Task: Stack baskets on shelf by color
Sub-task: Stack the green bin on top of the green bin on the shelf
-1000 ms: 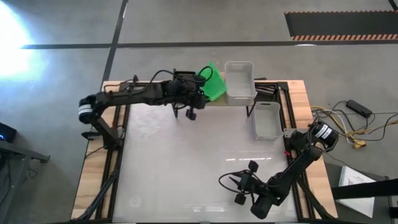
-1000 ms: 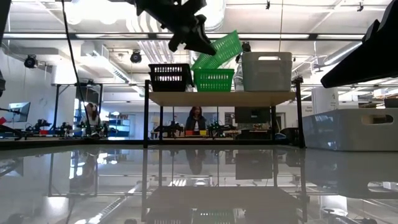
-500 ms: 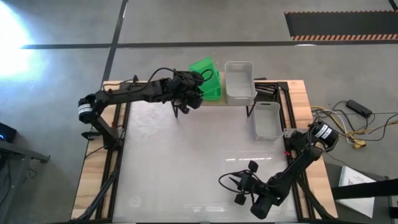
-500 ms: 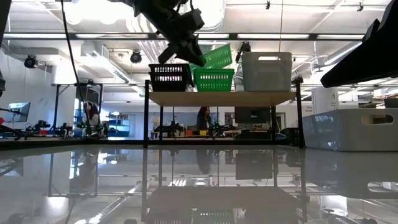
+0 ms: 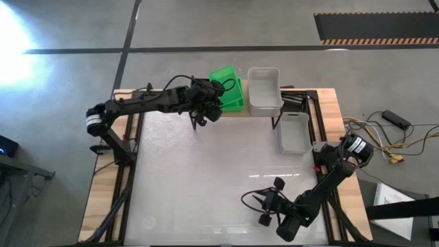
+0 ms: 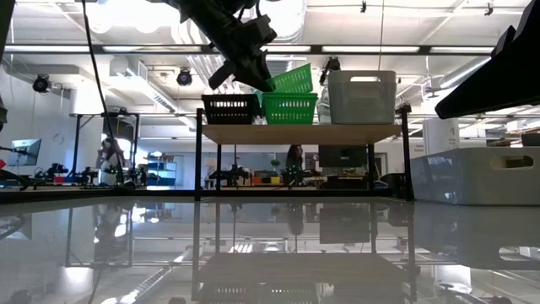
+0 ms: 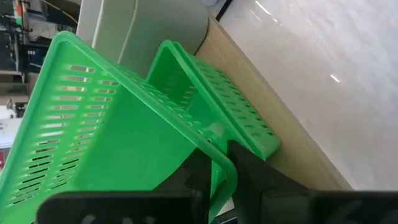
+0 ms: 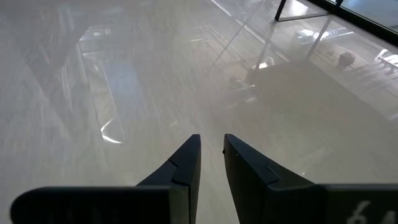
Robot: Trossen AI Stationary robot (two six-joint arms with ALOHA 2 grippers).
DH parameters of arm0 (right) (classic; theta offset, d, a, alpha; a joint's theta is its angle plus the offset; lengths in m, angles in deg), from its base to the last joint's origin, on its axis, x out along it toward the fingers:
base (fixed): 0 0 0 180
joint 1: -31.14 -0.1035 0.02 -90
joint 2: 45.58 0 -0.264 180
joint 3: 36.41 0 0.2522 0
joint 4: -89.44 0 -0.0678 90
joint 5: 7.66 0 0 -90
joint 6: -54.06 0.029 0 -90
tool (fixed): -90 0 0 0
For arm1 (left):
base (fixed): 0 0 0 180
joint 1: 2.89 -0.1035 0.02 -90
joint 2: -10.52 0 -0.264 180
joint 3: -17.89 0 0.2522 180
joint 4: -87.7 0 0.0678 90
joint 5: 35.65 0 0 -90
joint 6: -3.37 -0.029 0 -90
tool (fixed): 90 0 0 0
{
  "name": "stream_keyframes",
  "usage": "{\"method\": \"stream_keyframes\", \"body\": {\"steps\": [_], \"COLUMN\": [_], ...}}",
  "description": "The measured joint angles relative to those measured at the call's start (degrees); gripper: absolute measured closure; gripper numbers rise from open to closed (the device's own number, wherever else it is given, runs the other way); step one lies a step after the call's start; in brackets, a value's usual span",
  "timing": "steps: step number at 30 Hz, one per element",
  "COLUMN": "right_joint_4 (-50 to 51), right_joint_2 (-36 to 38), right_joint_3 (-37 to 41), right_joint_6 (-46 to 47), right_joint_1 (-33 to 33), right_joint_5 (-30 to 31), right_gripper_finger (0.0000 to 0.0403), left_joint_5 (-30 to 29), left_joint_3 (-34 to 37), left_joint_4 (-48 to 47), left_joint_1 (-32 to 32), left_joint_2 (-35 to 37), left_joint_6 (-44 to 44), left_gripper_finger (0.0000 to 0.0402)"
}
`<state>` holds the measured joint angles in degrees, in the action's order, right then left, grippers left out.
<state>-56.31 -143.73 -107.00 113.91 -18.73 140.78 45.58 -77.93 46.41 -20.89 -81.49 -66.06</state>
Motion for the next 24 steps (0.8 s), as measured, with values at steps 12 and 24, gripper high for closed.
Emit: {"method": "stream_keyframes", "body": {"steps": [12,24], "right_joint_4": [0.02,0.07], "right_joint_2": [0.0,0.0], "right_joint_3": [0.0,0.0], "right_joint_6": [-0.04,-0.33], "right_joint_1": [0.0,0.0], "right_joint_5": [0.0,0.0], "right_gripper_finger": [0.0339,0.0339], "left_joint_5": [-0.56,-0.55], "left_joint_3": [0.0,0.02], "left_joint_4": [0.02,0.04], "left_joint_1": [0.04,0.78], "left_joint_2": [0.03,2.65], "left_joint_6": [0.02,0.17], "left_gripper_finger": [0.0364,0.0297]}}
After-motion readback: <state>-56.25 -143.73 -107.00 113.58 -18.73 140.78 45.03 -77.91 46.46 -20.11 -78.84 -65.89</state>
